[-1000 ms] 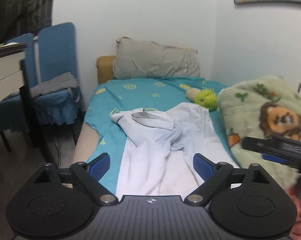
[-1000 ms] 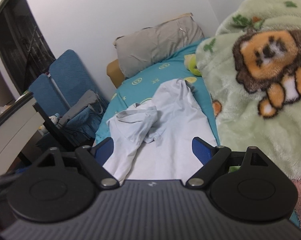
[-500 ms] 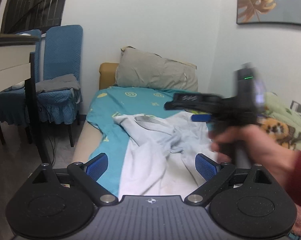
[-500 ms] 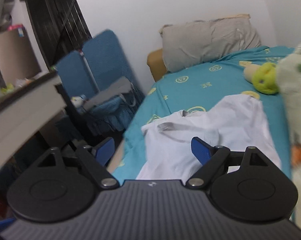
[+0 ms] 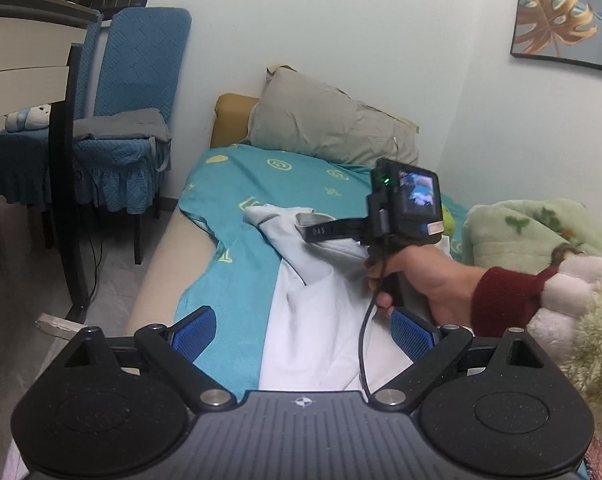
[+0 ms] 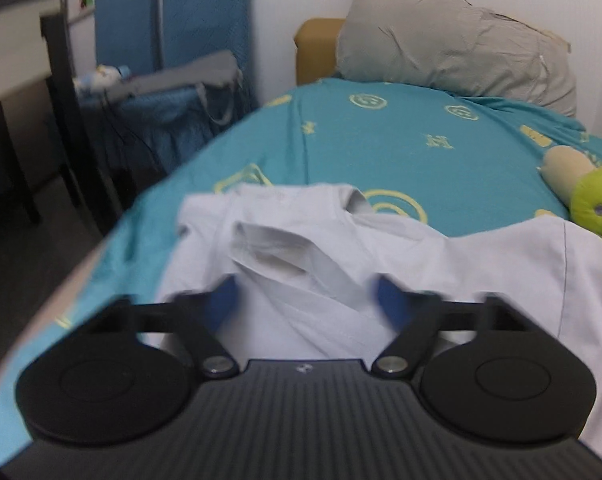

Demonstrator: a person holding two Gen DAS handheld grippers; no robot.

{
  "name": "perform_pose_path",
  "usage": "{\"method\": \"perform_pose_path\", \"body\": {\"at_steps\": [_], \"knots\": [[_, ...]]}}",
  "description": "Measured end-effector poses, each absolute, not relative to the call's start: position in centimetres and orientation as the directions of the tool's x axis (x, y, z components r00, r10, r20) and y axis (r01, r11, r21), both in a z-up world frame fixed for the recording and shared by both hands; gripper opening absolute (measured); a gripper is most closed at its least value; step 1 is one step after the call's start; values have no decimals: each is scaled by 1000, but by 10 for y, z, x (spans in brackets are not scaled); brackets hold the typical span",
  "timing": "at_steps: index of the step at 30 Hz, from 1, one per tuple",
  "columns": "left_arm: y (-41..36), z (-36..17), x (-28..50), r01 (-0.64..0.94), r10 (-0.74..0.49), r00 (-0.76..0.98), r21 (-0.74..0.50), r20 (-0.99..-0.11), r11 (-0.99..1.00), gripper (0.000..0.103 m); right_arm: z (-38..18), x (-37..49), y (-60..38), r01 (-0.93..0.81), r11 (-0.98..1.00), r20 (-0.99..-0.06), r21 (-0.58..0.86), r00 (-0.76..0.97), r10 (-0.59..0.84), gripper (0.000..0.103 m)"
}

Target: Fold clothes

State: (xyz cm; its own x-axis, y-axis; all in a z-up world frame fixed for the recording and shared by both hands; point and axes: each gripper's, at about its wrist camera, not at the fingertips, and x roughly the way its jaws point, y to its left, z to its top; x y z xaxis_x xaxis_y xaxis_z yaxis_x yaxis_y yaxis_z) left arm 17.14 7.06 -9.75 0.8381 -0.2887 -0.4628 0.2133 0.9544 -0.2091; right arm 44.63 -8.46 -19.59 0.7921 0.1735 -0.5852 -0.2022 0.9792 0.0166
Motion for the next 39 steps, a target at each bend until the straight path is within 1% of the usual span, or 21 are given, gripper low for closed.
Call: {"method": "perform_pose_path", "body": {"at_steps": [1, 2, 5, 8, 10, 12, 13, 15, 18, 19, 20, 21, 22, 24, 26, 29, 34, 35, 37, 39], "knots": [[70, -99, 171, 215, -290, 838, -209, -462, 954, 95, -196, 445, -87, -177, 984, -574, 30, 803, 161, 30], [70, -98, 170, 213, -289, 838, -209, -463, 954, 95, -195, 443, -90, -150, 988, -562, 45, 814, 149, 15], [70, -96, 167, 201, -275, 847, -205, -455, 958, 95, -184, 432, -106, -100, 989, -480, 111, 866, 142, 9], [71, -91, 162, 200, -275, 857, -210, -437, 957, 95, -169, 429, -128, 23, 989, -425, 145, 904, 41, 8], [71, -89, 160, 199, -273, 862, -209, -427, 957, 95, -165, 431, -148, 145, 975, -431, 166, 900, -61, 8], [72, -88, 158, 198, -268, 867, -202, -421, 959, 95, -167, 437, -170, 255, 950, -466, 180, 872, -146, 8], [73, -88, 159, 197, -266, 866, -201, -423, 960, 95, -171, 440, -179, 297, 938, -496, 178, 850, -175, 8], [75, -90, 162, 190, -265, 863, -210, -431, 959, 95, -179, 444, -195, 310, 931, -541, 194, 825, -162, 8], [76, -92, 167, 182, -264, 856, -219, -444, 959, 95, -184, 444, -198, 251, 947, -549, 203, 830, -102, 11], [77, -93, 168, 179, -264, 854, -222, -449, 958, 95, -184, 442, -199, 229, 951, -558, 207, 826, -78, 19], [77, -93, 169, 177, -260, 855, -219, -449, 960, 95, -183, 440, -198, 206, 954, -561, 217, 826, -51, 48], [76, -92, 169, 178, -259, 856, -215, -447, 960, 95, -180, 435, -196, 180, 955, -553, 236, 833, -20, 66], [76, -92, 169, 179, -257, 857, -211, -446, 961, 95, -175, 426, -194, 162, 956, -534, 246, 845, -6, 91], [75, -92, 169, 181, -255, 860, -203, -442, 962, 95, -165, 408, -188, 130, 959, -507, 253, 862, 17, 91], [72, -92, 167, 181, -247, 862, -186, -442, 966, 95, -153, 385, -182, 90, 959, -501, 270, 863, 60, 91], [72, -92, 171, 172, -236, 862, -179, -450, 969, 95, -131, 338, -170, 25, 966, -485, 256, 868, 106, 91], [71, -93, 178, 158, -218, 859, -167, -463, 973, 95, -94, 234, -157, -59, 962, -486, 266, 854, 187, 91], [71, -93, 179, 155, -215, 859, -164, -465, 974, 95, -87, 214, -154, -71, 960, -497, 270, 844, 202, 91], [71, -93, 182, 149, -208, 858, -159, -470, 976, 95, -72, 172, -149, -68, 958, -503, 280, 839, 207, 91], [73, -95, 193, 133, -195, 856, -160, -480, 978, 95, -65, 129, -146, -91, 946, -456, 310, 859, 232, 91]]}}
